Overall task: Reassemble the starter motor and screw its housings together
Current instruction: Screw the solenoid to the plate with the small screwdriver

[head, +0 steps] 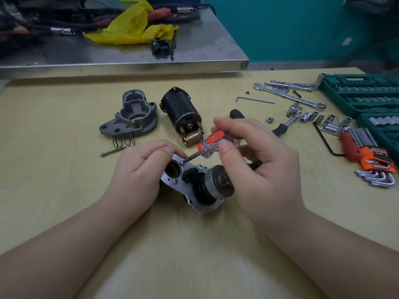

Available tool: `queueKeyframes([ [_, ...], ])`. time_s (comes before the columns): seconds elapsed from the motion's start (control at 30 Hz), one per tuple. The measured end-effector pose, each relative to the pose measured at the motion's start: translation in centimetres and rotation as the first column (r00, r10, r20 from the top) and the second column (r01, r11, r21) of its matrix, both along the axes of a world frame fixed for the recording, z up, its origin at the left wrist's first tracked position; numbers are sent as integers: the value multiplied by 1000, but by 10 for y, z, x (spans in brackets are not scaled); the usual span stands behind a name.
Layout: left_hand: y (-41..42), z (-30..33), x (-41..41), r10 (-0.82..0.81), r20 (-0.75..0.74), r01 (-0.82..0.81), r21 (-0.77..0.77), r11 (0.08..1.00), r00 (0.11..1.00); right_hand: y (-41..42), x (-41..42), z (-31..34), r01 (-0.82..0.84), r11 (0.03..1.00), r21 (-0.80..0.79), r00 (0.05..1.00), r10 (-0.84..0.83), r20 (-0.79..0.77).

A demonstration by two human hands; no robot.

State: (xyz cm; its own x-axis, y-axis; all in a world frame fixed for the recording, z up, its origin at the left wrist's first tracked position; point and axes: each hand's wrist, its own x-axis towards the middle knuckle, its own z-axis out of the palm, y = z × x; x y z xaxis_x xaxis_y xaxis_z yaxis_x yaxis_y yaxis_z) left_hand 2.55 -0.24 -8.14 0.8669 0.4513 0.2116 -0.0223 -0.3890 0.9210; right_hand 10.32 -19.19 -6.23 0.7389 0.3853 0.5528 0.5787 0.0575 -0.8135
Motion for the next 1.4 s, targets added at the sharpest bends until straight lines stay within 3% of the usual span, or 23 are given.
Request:
queueKeyframes([
  [1.4, -1, 1, 1, -4, 8, 4, 6, 1000, 1000, 3, -1, 0, 22, 999, 36, 1000, -22, -6],
])
